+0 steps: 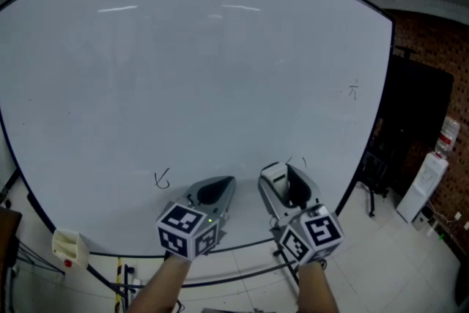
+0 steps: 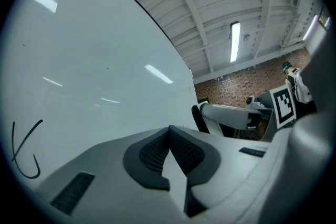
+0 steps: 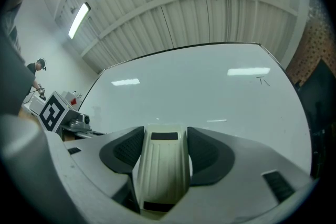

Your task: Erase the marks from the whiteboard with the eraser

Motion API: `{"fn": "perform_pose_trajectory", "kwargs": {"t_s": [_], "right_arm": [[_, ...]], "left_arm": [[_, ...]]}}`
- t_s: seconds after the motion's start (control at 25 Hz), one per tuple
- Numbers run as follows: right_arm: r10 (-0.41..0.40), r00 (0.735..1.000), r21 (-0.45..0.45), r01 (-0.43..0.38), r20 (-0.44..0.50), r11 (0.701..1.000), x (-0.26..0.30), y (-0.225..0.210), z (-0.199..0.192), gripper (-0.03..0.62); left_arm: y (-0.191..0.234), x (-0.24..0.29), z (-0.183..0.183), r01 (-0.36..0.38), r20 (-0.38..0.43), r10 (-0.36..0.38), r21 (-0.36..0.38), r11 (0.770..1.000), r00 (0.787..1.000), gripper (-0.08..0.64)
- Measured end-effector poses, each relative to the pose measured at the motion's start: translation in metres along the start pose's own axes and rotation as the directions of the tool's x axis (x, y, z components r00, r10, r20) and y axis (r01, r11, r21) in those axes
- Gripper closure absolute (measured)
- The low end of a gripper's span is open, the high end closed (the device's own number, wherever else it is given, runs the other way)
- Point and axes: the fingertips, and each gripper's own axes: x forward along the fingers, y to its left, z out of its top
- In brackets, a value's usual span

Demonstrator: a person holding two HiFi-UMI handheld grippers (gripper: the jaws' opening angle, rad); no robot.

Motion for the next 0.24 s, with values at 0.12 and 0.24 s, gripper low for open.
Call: {"fn": "perform_pose_trajectory", "kwargs": {"t_s": [0.12, 0.24], "right_arm": [[0.003, 1.0, -0.004, -0.003, -0.003, 1.0, 0.0011, 0.0011, -0.0008, 0.331], [0.004, 1.0, -0.002, -0.004, -0.003, 1.0, 0.0017, 0.0018, -0.0016, 0.331]], "left_arm": [[0.0008, -0.0003, -0.0003, -0.001, -0.001, 0.001, 0.001, 1.0, 1.0, 0.568], [0.0007, -0.0008, -0.0014, 0.001, -0.005, -0.001, 0.001, 1.0, 1.0, 0.568]]}}
